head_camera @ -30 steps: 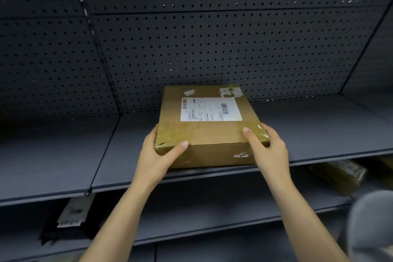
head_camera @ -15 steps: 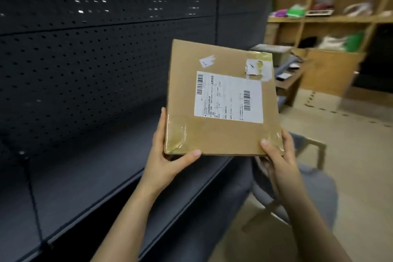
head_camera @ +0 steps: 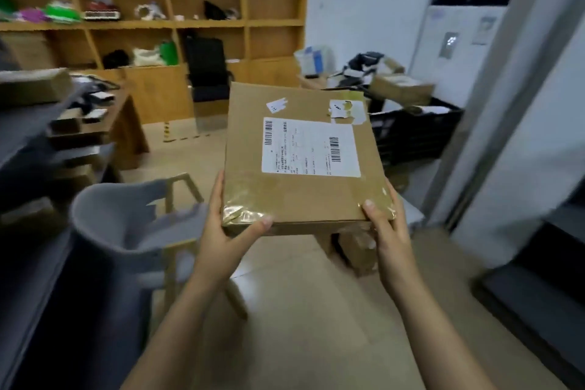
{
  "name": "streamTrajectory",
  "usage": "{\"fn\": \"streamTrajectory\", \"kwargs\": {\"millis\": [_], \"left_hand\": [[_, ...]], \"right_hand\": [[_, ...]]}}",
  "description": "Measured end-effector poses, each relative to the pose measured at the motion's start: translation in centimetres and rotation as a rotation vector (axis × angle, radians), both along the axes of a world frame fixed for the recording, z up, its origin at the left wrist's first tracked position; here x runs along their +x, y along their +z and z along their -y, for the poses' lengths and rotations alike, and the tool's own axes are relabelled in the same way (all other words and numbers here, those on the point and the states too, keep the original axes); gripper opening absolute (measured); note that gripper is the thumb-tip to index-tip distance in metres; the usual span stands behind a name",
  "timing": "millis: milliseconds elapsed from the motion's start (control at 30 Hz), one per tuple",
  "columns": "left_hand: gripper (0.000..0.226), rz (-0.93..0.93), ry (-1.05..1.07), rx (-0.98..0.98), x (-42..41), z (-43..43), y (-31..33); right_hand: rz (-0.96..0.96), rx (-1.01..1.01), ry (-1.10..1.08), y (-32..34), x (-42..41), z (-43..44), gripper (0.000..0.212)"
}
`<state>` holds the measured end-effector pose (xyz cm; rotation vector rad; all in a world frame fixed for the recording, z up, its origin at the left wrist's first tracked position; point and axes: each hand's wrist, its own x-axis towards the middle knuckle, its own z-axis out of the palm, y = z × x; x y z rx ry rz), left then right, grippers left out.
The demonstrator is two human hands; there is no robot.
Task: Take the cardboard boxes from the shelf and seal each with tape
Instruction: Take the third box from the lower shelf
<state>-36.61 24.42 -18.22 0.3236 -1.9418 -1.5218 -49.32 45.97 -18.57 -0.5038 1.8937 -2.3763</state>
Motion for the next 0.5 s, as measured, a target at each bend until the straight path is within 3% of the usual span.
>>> {"fn": "streamTrajectory", "kwargs": {"millis": [200, 300, 500], "left_hand": [[0.081, 0.074, -0.204, 0.026, -11.3, -16.1, -0.1], [0.101, 0.119, -0.321, 0.001, -16.5, -25.7, 0.3], [0.095, 0.141, -0.537, -0.032, -23.8, -43.1, 1.6]], "right_hand": [[-0.029, 0.064, -0.318, 0.4, -2.5, -18.6, 0.085], [-0.033, 0.094, -0.503, 0.6, -3.7, -28.4, 0.079], [-0.023, 0.098, -0.787, 0.8, -5.7, -43.8, 0.066]]}}
